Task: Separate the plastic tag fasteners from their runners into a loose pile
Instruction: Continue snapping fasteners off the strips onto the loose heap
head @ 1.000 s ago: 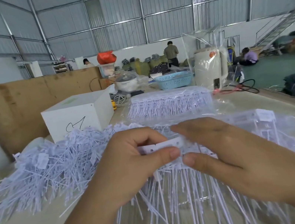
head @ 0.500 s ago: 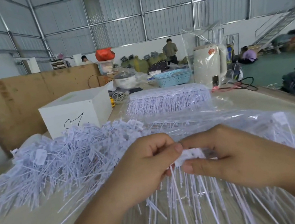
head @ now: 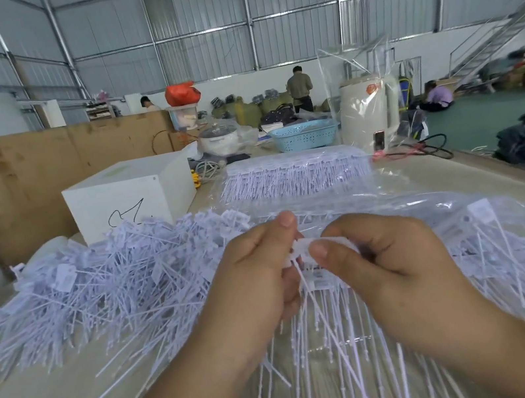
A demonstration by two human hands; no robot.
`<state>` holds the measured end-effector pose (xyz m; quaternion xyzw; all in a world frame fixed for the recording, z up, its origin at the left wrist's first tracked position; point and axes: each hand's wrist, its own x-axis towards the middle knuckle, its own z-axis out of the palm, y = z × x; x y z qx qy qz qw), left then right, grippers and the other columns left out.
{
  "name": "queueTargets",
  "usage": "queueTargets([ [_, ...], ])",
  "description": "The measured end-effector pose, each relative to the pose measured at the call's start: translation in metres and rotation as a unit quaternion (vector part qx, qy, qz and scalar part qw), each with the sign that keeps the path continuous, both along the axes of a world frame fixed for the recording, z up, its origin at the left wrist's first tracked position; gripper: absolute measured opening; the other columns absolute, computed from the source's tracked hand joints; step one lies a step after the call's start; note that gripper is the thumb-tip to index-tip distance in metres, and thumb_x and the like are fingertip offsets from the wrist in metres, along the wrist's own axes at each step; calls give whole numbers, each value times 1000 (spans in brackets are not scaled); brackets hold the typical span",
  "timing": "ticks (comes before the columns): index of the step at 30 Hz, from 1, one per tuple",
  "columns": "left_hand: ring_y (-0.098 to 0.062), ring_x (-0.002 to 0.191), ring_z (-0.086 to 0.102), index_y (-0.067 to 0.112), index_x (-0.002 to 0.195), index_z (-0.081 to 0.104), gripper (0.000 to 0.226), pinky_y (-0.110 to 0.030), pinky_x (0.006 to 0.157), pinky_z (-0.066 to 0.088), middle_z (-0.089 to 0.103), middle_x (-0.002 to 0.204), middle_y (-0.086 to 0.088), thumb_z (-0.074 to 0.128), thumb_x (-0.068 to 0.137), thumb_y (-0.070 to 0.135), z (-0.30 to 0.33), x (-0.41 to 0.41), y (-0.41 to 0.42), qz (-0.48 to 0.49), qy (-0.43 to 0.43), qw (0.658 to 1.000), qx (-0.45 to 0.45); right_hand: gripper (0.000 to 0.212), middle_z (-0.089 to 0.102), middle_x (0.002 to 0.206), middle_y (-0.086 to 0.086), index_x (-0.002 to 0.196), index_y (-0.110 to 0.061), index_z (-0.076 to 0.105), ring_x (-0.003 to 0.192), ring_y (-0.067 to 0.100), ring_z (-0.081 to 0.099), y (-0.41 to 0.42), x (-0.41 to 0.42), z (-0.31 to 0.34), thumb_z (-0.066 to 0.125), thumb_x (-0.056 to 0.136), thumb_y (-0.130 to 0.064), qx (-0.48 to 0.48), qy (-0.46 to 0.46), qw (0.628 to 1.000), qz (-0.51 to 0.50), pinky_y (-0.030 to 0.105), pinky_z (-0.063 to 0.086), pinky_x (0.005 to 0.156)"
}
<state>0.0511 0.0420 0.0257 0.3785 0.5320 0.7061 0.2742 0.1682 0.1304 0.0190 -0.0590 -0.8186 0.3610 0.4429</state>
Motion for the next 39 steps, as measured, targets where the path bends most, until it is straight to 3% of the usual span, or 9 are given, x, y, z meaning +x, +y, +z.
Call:
queueTargets([
  [5,-8,33,21,19,52,61,43,-16,31,22,27,44,5,56,90,40,11,-15,-4,31,-237,968,81,36,39,52,-10,63,-19,51,48,2,37,7,5,14,56,95,-35,-37,109,992,-43,11,30,46],
  [9,-7,33,25,21,63,66,31,-15,34,23,32,43,5,60,85,41,6,-13,-1,30,-109,994,-3,9,49,57,-4,89,-30,60,44,1,38,13,15,8,59,89,-39,-13,-14,999,44,12,29,44],
  [14,-7,32,31,22,73,66,51,-16,40,28,38,40,5,52,78,70,-1,4,-3,-64,38,993,-91,24,69,75,1,112,-44,41,51,14,55,18,10,-6,52,91,-45,56,-130,988,70,32,42,50],
  [16,-6,34,33,22,77,64,57,-17,40,29,40,40,9,46,79,75,1,6,-6,-55,104,985,-123,33,67,72,0,118,-43,37,52,10,56,23,10,-6,56,91,-45,71,-140,986,57,22,39,51],
  [22,-2,37,40,27,64,61,33,-17,43,29,43,45,9,55,94,41,-2,-5,-7,-77,117,971,-194,40,62,71,-9,130,-49,29,57,10,55,29,8,-10,50,99,-37,90,-186,975,83,30,45,57],
  [27,-5,39,31,26,75,70,26,-17,42,27,39,46,9,58,80,50,5,-15,-13,-120,75,970,-198,33,58,79,-6,129,-54,35,65,15,58,30,11,-9,44,97,-47,62,-184,978,72,29,49,65],
  [30,-4,39,33,30,72,70,26,-16,42,28,41,47,10,65,74,55,8,-19,-15,-126,82,968,-201,39,57,76,-1,99,-28,61,58,7,50,35,12,-3,44,88,-62,96,-210,971,56,27,41,57],
  [34,-1,40,37,34,74,69,23,-17,45,29,42,46,16,66,75,57,3,-18,-13,-146,170,947,-229,47,50,71,4,71,-15,54,58,11,46,38,14,-3,48,94,-55,117,-222,967,51,27,35,54],
  [39,-4,39,30,29,62,66,25,-17,42,24,34,46,13,65,77,49,1,-8,-8,-110,106,976,-153,39,47,61,-4,70,-13,58,56,7,44,32,11,-5,55,95,-42,64,-149,985,61,25,35,54],
])
